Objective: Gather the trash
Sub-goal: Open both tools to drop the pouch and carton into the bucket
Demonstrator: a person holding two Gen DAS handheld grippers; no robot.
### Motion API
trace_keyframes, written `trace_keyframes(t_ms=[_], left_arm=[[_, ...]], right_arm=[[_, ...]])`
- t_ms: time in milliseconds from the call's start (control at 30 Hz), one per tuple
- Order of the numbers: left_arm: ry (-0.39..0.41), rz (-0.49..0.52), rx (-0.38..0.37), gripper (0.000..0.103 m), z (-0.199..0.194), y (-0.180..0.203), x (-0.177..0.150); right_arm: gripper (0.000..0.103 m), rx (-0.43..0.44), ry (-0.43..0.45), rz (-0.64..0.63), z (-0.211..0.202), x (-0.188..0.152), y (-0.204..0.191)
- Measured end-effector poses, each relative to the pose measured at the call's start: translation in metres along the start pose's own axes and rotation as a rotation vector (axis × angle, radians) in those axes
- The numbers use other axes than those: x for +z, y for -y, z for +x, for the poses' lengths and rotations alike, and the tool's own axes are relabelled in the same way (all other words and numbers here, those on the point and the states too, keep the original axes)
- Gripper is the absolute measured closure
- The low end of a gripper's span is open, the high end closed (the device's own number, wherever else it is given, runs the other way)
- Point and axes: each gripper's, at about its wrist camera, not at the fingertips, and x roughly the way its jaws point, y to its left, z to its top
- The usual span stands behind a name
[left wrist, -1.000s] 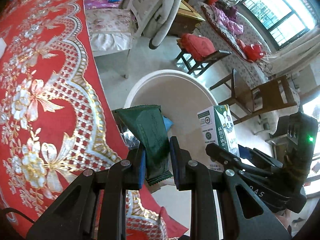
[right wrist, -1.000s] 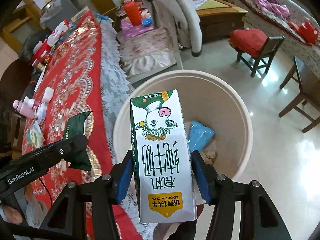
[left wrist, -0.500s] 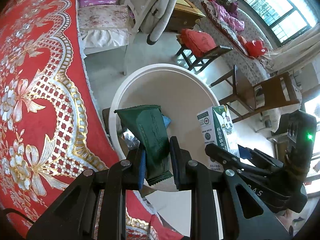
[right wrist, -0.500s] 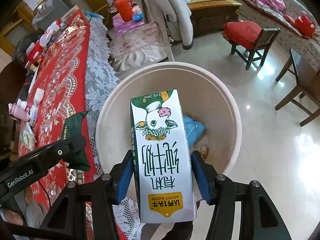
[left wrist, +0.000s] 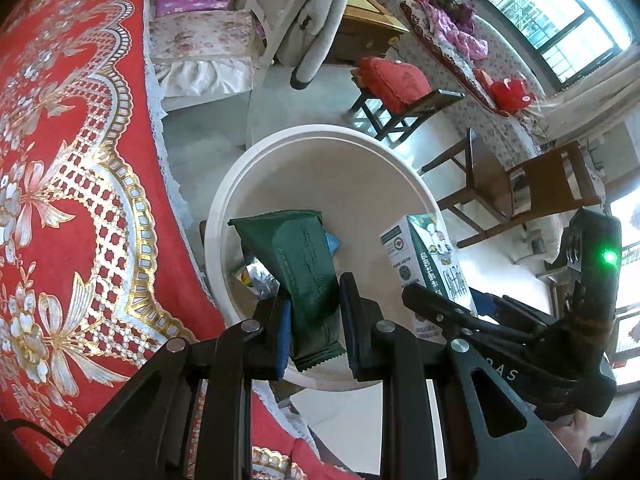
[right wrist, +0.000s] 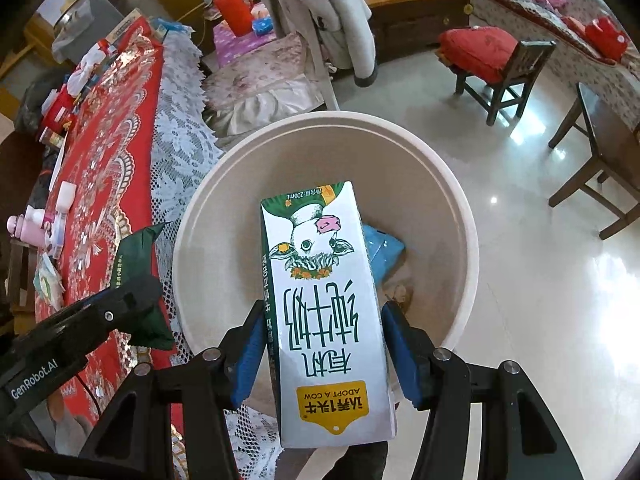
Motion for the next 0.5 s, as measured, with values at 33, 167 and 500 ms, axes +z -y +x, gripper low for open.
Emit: trace_keyframes(t_ms=[33, 167, 500], left_arm=[[0.0, 0.001, -0.003, 0.082, 0.001, 0.0, 0.0], [-0.003, -0.002, -0.029, 0.07, 0.002, -0.001, 0.001], [0.019, -0.007, -0.03, 0.048, -0.008, -0.005, -0.004]], right_arm=[[0.048, 0.0, -0.001, 0.004, 0.0, 0.0, 0.0], [0.048, -0.006, -0.008, 0.029, 0.001, 0.0, 0.004], [0.046, -0.011, -0.022, 0.04, 0.001, -0.003, 0.005]])
